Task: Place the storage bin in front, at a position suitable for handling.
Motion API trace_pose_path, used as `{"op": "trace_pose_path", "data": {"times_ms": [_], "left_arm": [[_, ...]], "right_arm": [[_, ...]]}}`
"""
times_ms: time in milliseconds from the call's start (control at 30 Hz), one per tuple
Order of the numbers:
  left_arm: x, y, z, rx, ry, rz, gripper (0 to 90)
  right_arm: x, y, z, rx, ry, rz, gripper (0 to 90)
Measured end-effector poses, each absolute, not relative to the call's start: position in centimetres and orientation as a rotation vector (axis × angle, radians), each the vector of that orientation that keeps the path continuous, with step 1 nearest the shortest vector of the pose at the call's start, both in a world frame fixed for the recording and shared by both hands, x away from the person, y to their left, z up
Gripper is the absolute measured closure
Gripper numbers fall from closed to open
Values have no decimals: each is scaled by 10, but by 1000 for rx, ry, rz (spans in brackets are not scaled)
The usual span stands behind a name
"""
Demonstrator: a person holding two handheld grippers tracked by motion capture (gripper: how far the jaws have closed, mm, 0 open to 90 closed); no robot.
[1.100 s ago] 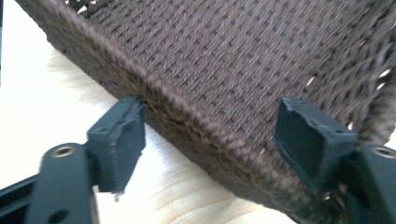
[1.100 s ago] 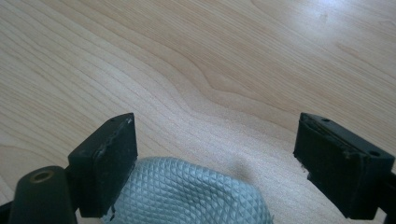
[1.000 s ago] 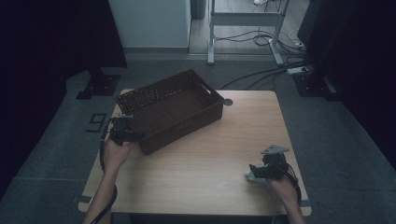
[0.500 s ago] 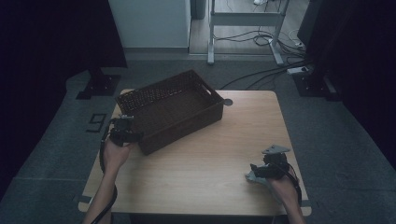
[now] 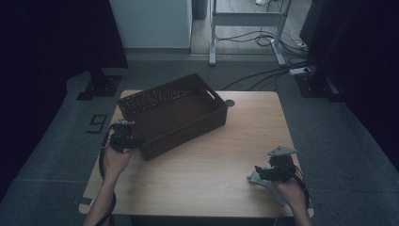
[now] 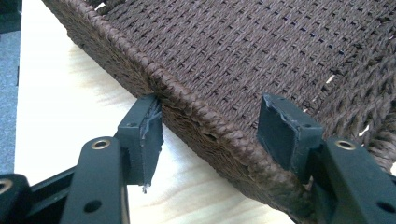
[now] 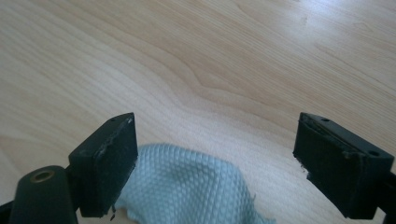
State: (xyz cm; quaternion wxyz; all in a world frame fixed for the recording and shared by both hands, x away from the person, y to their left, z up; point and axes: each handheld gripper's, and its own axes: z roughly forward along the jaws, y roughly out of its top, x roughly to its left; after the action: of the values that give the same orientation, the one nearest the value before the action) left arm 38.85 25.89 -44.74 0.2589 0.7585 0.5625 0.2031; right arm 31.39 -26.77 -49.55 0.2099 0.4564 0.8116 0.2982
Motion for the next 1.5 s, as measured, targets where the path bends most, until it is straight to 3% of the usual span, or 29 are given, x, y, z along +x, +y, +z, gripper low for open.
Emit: {"op": "trace_pose_path", "data": {"times_ms": [267, 400, 633, 833, 933, 1000, 1067, 1200, 1300, 1500], "left_arm": [[370, 247, -447, 2052, 1549, 562, 405], [359, 240, -448, 2037, 1561, 569, 399], [335, 224, -448, 2019, 1585, 580, 389], [310, 207, -450, 2011, 1564, 575, 355], [305, 205, -450, 2018, 1557, 565, 347], [305, 205, -449, 2035, 1557, 601, 297], [307, 207, -449, 2077, 1543, 644, 154], [317, 217, -450, 2114, 1490, 558, 78], [326, 223, -448, 2118, 1449, 532, 29], [346, 241, -439, 2106, 1399, 470, 37]], "right_arm": [[296, -285, -494, 1260, 2310, 805, 129], [288, -296, -502, 1273, 2333, 793, 177], [293, -299, -517, 1285, 2394, 780, 354], [295, -295, -522, 1271, 2480, 765, 625], [294, -294, -521, 1272, 2492, 756, 712], [293, -293, -520, 1272, 2499, 749, 722], [293, -293, -520, 1268, 2499, 744, 722], [293, -293, -520, 1265, 2500, 747, 718], [293, -294, -521, 1253, 2505, 749, 703], [292, -294, -521, 1242, 2513, 747, 675]]}}
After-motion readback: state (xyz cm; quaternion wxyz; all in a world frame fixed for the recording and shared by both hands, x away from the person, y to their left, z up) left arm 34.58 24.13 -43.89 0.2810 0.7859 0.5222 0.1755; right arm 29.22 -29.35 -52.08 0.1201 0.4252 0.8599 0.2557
